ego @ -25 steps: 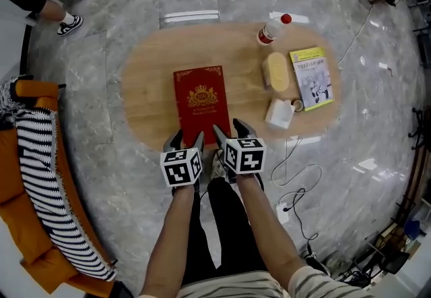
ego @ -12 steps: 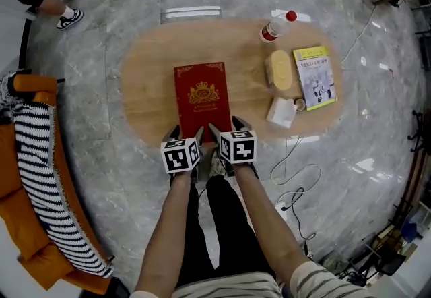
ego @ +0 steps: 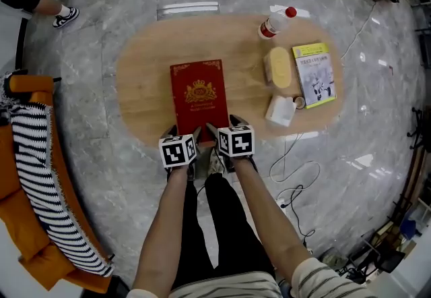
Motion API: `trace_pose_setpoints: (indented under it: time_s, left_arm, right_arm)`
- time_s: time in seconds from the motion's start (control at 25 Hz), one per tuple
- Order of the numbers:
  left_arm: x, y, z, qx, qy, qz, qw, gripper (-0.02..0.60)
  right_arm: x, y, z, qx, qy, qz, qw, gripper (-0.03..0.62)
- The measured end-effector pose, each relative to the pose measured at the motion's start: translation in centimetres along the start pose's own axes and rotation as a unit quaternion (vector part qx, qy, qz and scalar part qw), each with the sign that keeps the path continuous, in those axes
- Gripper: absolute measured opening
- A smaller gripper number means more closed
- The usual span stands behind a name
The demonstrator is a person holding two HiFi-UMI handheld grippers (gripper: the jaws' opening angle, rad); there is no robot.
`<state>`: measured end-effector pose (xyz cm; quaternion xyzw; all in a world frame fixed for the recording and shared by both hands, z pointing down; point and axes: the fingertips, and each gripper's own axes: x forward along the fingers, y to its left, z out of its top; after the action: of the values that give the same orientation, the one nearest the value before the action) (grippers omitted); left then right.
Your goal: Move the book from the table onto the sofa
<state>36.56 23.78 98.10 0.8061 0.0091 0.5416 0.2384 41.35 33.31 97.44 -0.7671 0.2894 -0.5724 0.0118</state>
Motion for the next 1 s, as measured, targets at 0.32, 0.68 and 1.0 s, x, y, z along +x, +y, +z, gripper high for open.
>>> trace_pose_setpoints:
  time_s: [0.32, 0.68, 1.0]
  left_arm:
    - [1.1, -0.1, -0.2, -0.019, 0.025, -0.037, 0.9988, 0.35]
    - [1.9, -0.1, -0.8, -0.053, 0.038, -0.073, 0.9952, 0.348]
    - [1.6, -0.2, -0.9, -0.057, 0.046, -0.075, 0.9945, 0.348]
  right_arm:
    - [1.3, 0.2, -0.8, 0.014, 0.016, 0.028, 0.999, 0.362]
    - [1.8, 0.5, -0.8, 0.011, 0.018, 0.039, 0.999, 0.36]
    - [1.5, 0.6, -0.8, 0.006, 0.021, 0.026, 0.999, 0.362]
